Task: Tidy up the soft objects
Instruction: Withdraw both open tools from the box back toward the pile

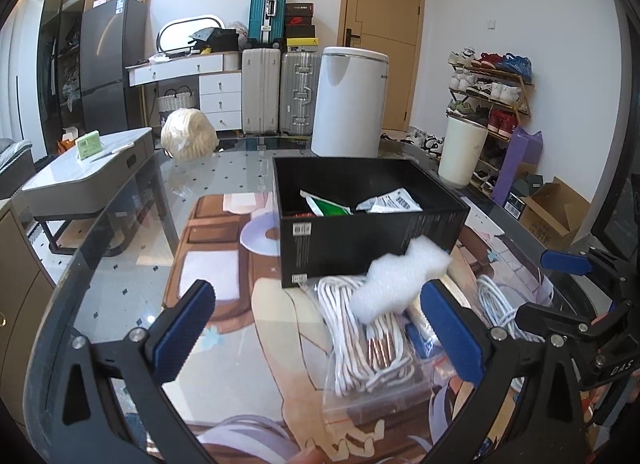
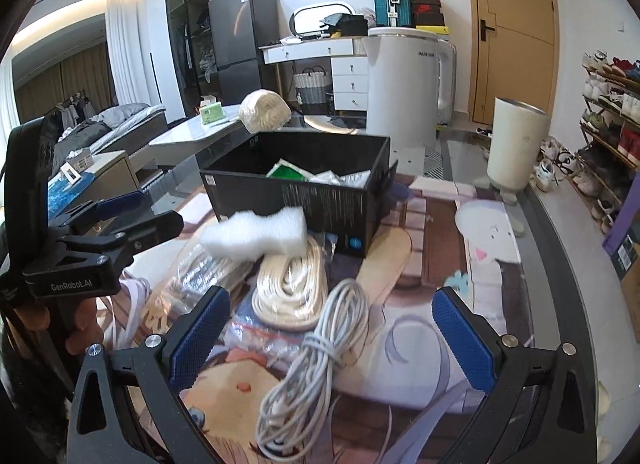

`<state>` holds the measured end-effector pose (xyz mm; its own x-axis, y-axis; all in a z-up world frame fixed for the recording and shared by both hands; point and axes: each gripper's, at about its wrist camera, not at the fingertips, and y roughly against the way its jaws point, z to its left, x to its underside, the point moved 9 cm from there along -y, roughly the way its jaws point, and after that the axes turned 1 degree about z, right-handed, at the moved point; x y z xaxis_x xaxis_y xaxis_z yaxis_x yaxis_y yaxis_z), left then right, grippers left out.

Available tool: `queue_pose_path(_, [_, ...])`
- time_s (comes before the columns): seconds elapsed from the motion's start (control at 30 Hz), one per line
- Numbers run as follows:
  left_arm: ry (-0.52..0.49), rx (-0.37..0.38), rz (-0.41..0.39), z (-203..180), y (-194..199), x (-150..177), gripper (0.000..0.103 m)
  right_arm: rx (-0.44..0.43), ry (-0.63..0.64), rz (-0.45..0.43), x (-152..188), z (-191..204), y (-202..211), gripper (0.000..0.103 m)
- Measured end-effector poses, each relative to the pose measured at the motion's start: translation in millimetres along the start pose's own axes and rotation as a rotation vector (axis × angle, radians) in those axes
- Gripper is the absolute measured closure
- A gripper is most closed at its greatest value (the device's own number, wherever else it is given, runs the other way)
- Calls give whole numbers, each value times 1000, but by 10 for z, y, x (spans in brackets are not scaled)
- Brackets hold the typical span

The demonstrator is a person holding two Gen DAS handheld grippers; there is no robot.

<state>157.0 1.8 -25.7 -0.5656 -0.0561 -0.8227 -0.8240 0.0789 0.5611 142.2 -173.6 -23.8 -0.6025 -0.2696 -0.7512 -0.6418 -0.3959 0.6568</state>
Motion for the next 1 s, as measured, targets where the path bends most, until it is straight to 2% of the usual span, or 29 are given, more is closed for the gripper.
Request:
queue_pose_path(0.37, [-6, 33, 19, -37, -27, 157, 0, 10, -29, 76, 294, -43, -124, 1])
queue_pose_path(0.73, [-34, 50, 49, -110, -78, 218, 0, 18, -22, 120, 414, -56, -224, 1])
queue_pose_path(1.0, [-33, 57, 50, -121, -85, 226, 0, 55, -2, 143, 477, -152, -223, 1])
